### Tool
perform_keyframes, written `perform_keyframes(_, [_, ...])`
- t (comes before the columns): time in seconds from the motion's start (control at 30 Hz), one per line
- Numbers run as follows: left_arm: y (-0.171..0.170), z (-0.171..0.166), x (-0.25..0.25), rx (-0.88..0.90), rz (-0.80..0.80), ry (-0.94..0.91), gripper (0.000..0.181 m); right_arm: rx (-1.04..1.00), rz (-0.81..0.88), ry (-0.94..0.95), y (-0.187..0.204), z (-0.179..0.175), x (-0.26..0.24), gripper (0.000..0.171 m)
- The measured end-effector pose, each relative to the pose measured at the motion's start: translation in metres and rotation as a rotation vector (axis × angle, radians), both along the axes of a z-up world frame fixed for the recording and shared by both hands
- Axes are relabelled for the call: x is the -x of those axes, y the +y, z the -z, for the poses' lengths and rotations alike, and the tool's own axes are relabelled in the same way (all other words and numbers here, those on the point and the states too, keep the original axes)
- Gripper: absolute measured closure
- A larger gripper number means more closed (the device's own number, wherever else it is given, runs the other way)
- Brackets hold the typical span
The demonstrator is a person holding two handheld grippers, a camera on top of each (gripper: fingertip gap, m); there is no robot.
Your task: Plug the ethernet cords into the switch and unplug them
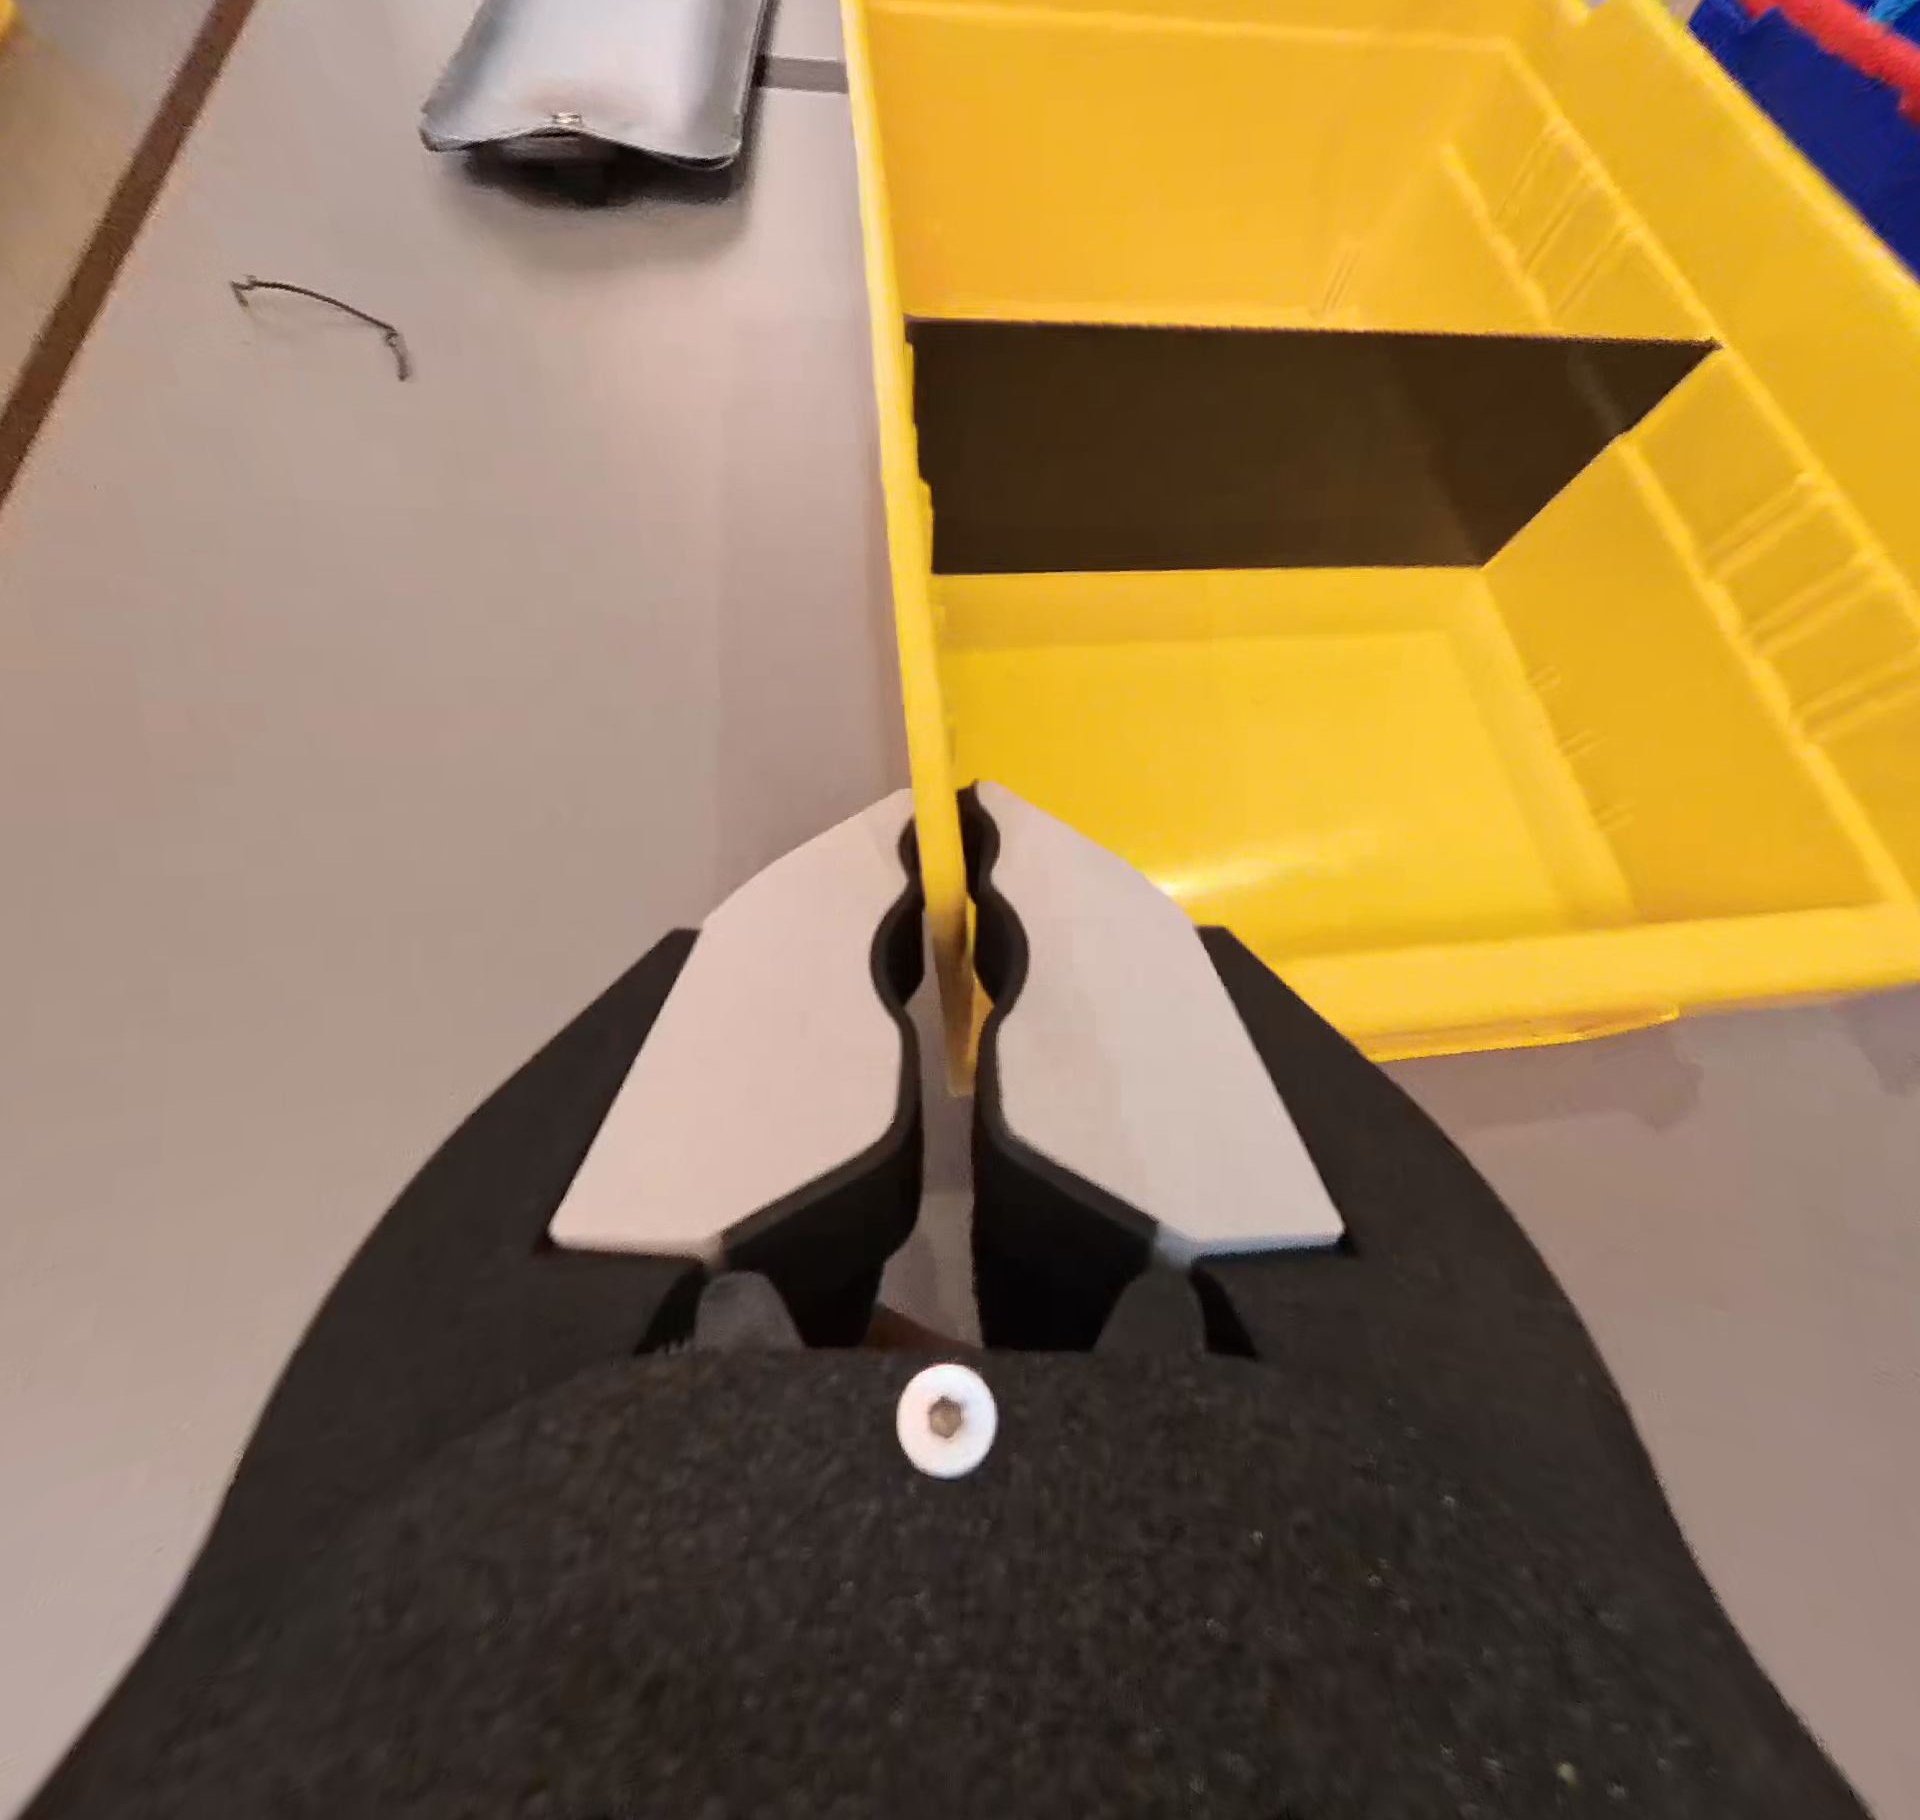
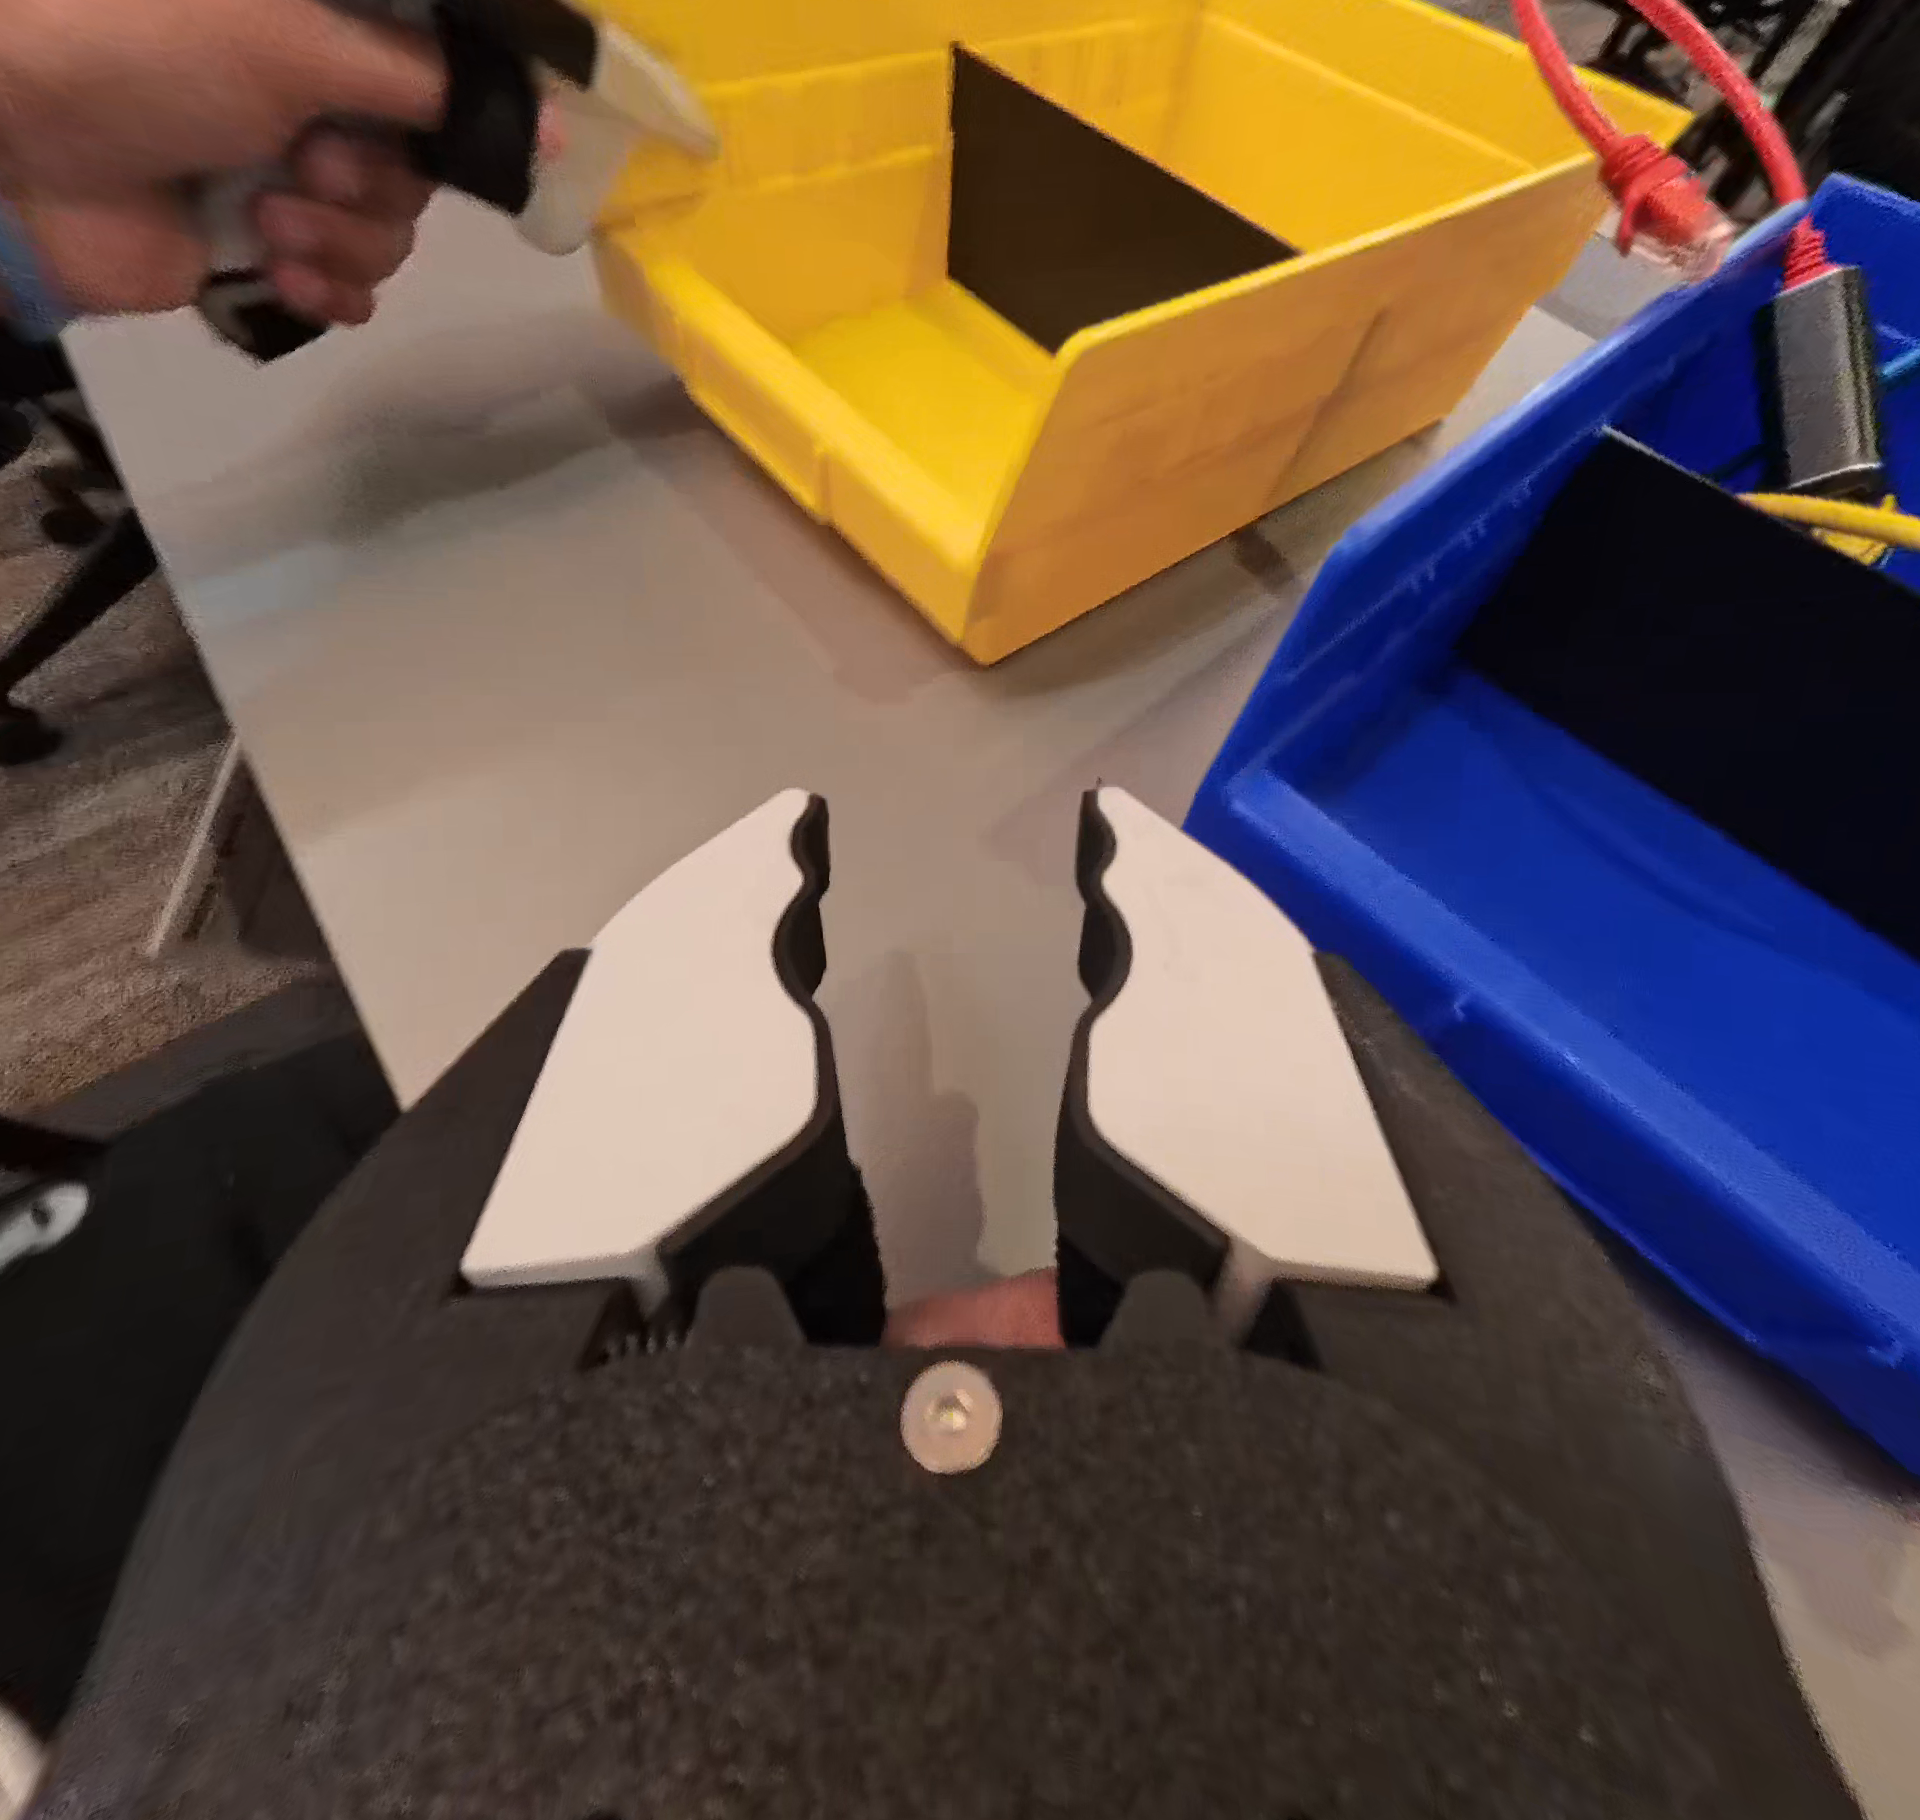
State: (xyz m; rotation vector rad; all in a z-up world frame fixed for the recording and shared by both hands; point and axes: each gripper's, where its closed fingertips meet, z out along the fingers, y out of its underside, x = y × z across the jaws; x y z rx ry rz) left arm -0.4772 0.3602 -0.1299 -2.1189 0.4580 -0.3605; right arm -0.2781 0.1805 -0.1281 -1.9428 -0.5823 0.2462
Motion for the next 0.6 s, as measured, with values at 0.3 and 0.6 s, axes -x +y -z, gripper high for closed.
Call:
perform_keyframes(0.3, [-0.091, 0.000, 0.013, -0.024, -0.104, 0.032, 0.177, -0.003, 0.244, 0.100, 0.047, -0.010, 0.032, 0.140])
perform_keyframes(0.6, [-0.174, -0.035, 0.020, -0.191, -0.282, -0.001, 0.176, -0.106, 0.271, 0.043, 0.024, -0.051, 0.031, 0.167])
